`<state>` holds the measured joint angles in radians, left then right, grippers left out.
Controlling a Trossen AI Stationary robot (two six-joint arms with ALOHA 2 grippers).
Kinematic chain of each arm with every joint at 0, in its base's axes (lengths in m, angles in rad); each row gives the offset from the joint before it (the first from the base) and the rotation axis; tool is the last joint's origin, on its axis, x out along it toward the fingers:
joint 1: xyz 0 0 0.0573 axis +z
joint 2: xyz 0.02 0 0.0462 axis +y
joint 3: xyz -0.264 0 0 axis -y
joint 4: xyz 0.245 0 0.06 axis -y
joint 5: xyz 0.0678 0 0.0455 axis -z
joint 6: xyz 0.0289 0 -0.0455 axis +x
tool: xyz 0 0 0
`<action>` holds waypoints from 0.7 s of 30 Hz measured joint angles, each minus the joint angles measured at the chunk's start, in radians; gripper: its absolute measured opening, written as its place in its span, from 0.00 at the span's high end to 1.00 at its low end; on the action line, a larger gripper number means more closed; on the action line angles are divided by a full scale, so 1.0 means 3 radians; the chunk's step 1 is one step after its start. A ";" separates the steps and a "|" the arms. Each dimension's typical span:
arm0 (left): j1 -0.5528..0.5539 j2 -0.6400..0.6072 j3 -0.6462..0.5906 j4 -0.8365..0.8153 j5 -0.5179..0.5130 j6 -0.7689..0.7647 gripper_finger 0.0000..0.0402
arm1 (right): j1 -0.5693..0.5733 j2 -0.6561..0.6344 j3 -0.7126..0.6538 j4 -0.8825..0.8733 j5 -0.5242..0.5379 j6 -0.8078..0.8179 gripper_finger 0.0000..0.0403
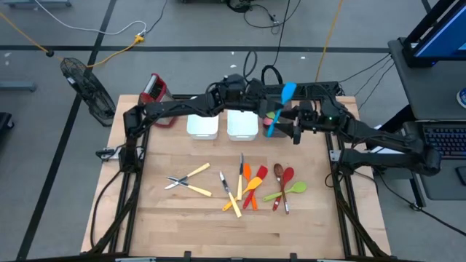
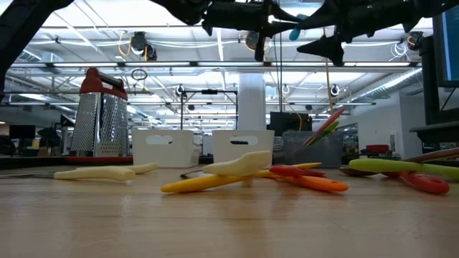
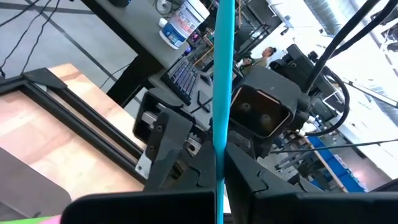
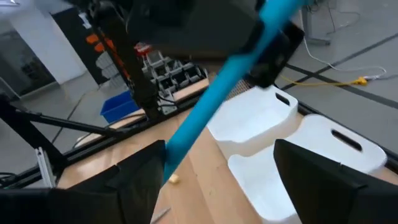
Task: Pick & Place Kitchen Items
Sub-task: Put the blue spatula into the black bin
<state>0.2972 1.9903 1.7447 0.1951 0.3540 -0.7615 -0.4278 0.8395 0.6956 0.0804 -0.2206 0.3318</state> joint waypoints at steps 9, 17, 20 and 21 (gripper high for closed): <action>-0.0013 0.0000 0.0000 -0.0026 0.0016 -0.0030 1.00 | -0.0004 0.0093 0.0000 0.0267 -0.0107 0.0274 0.28; -0.0017 0.0000 0.0000 0.0078 0.0034 -0.0087 1.00 | -0.0004 0.0092 0.0000 0.0453 -0.0131 0.0467 0.31; -0.0018 0.0000 0.0000 0.0159 -0.0003 -0.0090 1.00 | -0.0004 0.0103 0.0000 0.0439 -0.0142 0.0538 0.34; -0.0020 0.0000 0.0000 0.0180 -0.0023 -0.0099 1.00 | 0.0000 0.0117 0.0000 0.0456 -0.0151 0.0542 0.35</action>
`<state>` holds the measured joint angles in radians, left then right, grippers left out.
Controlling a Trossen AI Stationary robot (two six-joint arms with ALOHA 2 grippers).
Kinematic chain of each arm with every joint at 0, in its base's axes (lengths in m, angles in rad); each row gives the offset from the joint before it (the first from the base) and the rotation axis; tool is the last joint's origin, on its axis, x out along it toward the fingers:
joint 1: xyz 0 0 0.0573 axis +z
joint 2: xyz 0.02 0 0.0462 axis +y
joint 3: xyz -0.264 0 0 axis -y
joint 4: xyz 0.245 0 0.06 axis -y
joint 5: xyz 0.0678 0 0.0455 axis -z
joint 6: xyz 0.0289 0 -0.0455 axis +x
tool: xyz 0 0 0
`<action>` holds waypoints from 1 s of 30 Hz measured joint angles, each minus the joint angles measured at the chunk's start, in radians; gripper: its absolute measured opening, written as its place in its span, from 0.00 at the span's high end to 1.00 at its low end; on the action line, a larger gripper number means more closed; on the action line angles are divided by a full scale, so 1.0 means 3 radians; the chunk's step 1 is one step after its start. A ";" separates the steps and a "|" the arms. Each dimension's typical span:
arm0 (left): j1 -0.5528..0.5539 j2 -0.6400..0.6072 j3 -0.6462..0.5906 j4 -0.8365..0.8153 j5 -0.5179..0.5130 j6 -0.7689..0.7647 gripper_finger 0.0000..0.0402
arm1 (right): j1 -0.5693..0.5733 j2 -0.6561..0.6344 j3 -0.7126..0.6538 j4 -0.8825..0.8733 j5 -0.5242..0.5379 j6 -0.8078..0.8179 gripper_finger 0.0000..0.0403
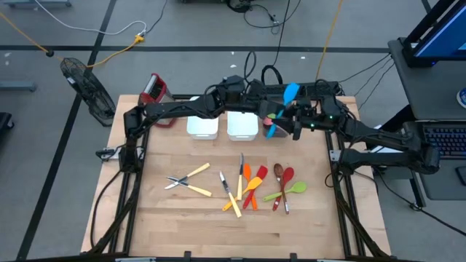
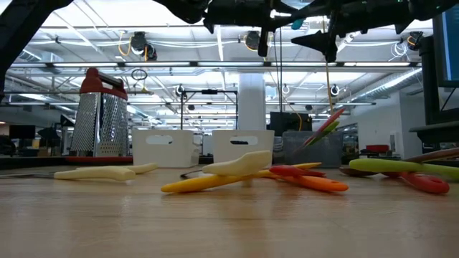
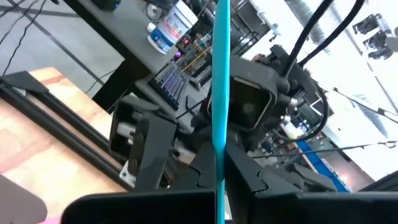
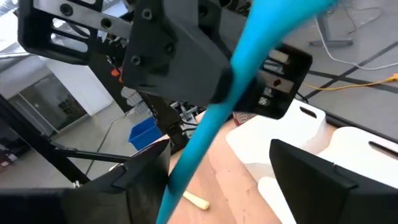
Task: Pick & Place Kitchen Items
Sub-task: Put the blue spatula into the black bin
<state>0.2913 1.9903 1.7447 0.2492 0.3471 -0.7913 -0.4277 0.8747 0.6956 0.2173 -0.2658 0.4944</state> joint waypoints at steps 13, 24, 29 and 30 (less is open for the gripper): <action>-0.0011 0.0000 0.0000 0.0042 -0.0107 0.0011 1.00 | 0.0082 0.0302 0.0000 0.0423 -0.0087 0.0214 0.73; 0.0000 -0.0001 0.0000 0.0071 -0.0064 0.0032 1.00 | 0.0080 0.0223 0.0000 0.0354 -0.0175 0.0390 0.97; 0.0004 -0.0001 0.0000 0.0057 -0.0004 0.0039 0.99 | 0.0080 0.0223 0.0000 0.0346 -0.0178 0.0410 0.97; 0.0004 -0.0001 0.0000 0.0056 0.0004 0.0071 0.99 | 0.0080 0.0223 0.0000 0.0344 -0.0179 0.0407 0.97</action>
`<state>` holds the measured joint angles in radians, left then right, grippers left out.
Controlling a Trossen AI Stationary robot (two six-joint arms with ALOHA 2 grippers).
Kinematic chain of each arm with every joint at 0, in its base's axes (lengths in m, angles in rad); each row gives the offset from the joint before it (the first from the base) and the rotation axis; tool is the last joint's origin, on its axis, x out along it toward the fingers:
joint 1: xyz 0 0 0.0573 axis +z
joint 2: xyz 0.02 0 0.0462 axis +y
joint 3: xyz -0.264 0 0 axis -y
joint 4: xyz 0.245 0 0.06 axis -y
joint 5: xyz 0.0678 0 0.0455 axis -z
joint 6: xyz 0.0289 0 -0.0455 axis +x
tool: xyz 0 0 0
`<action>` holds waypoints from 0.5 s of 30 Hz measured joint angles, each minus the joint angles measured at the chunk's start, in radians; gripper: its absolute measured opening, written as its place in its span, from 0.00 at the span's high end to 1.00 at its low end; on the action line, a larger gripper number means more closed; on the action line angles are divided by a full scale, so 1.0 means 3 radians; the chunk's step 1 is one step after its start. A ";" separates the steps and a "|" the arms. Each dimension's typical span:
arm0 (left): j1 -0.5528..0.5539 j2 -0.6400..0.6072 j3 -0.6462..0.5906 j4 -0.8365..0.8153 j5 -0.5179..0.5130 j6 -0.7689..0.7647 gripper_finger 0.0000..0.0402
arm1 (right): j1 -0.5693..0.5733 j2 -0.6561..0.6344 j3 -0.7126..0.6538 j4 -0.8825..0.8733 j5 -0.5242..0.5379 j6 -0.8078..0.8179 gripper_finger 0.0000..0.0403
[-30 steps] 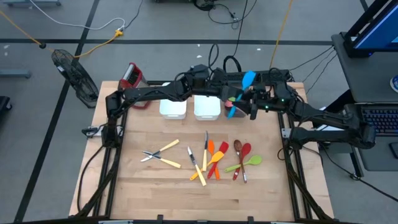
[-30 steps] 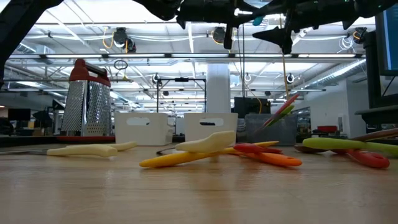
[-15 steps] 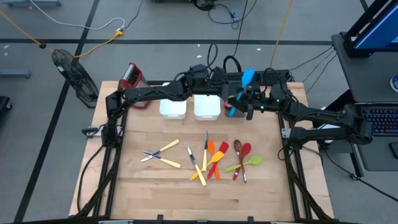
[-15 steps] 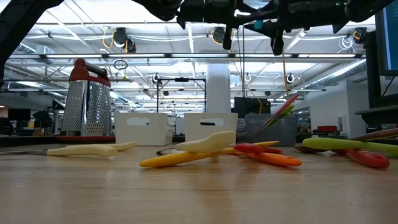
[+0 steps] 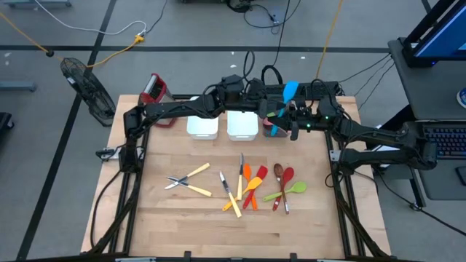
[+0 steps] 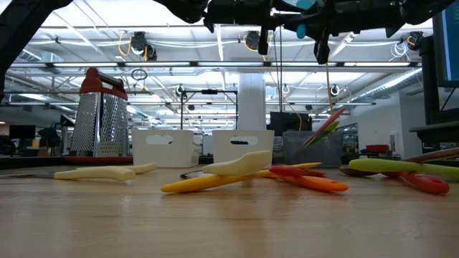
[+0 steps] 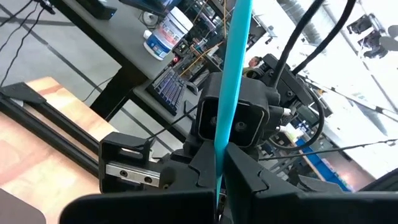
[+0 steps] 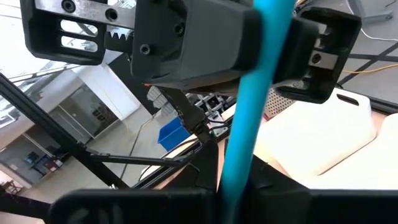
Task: Pick & Place Kitchen Items
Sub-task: Put the blue spatula into the black bin
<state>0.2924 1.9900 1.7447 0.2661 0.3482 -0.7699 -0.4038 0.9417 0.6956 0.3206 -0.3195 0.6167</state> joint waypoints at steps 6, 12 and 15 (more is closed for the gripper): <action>0.0000 0.0000 0.0000 0.0001 0.0036 0.0096 0.99 | 0.0000 -0.0001 0.0000 -0.0001 -0.0037 0.0024 0.97; 0.0018 0.0000 0.0000 -0.0009 -0.0009 0.0269 0.94 | -0.0005 -0.0003 0.0000 -0.0023 -0.0127 0.0176 0.97; 0.0057 0.0000 0.0000 -0.0018 -0.0005 0.0289 0.88 | -0.0009 -0.0005 0.0000 -0.0084 -0.0196 0.0300 0.97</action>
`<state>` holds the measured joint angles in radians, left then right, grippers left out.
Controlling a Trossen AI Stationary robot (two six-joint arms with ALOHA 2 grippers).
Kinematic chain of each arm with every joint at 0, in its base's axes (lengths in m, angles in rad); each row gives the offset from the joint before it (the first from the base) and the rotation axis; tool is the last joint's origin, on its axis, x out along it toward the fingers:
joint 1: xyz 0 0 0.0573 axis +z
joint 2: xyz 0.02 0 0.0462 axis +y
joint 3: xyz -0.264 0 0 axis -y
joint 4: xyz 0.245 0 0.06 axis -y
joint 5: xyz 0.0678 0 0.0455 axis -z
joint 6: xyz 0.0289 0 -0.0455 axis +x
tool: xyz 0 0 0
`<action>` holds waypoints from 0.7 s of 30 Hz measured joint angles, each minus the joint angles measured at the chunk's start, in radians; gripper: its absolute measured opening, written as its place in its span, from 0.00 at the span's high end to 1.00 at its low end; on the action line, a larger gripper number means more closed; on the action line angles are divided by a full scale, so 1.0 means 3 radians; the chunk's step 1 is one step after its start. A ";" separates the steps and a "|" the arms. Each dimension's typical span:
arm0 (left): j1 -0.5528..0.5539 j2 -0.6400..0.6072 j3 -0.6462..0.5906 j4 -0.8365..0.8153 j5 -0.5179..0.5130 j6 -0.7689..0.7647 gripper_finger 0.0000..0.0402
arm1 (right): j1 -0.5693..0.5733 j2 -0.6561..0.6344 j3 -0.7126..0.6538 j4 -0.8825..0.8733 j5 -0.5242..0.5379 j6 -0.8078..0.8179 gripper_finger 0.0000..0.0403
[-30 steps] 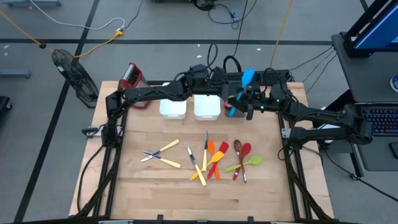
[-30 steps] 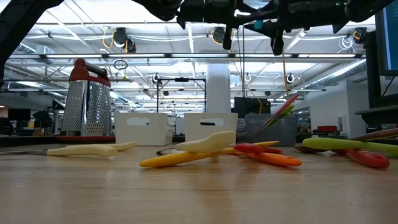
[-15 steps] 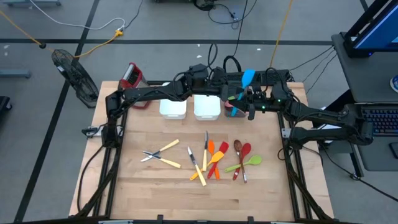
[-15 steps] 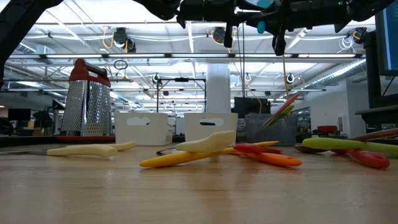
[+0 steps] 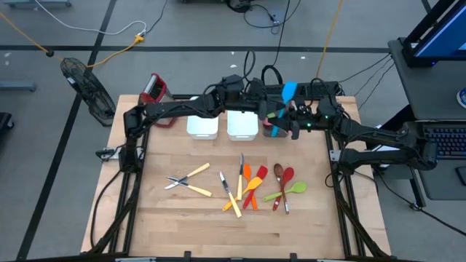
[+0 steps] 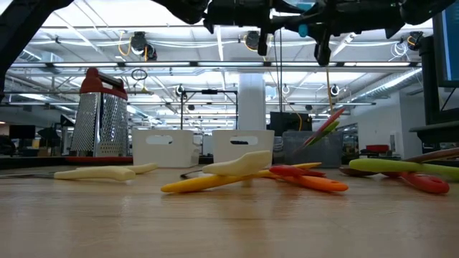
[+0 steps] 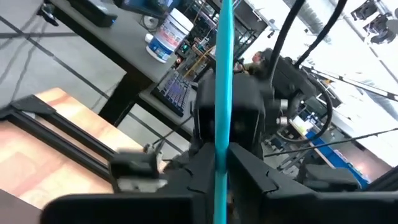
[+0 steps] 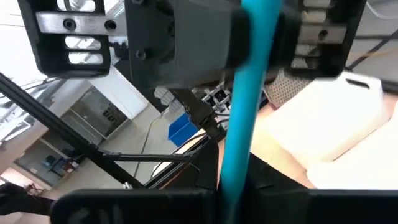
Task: Pick & Place Kitchen Items
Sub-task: Put the blue spatula into the black bin
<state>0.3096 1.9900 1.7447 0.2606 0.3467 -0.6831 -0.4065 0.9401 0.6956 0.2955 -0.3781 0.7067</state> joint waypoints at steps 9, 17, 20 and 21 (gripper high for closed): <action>0.0223 -0.0003 0.0000 -0.0002 -0.0026 0.0015 0.70 | -0.0078 -0.0043 0.0000 -0.0511 -0.0222 0.0292 0.97; 0.0529 -0.0003 0.0000 -0.0010 0.0412 0.0039 0.64 | -0.0547 -0.0135 -0.0001 -0.1113 -0.1194 0.1154 0.97; 0.0594 -0.0003 0.0000 -0.0014 0.0466 0.0180 0.63 | -0.0795 -0.0064 -0.0001 -0.1235 -0.1841 0.1632 0.97; 0.0605 -0.0003 0.0000 -0.0017 0.0469 0.0220 0.63 | -0.0870 -0.0030 -0.0001 -0.1260 -0.2060 0.1802 0.97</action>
<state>0.4910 1.9892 1.7447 0.2557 0.4874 -0.6170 -0.6674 0.9310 0.6952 -0.0823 -0.9961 1.2473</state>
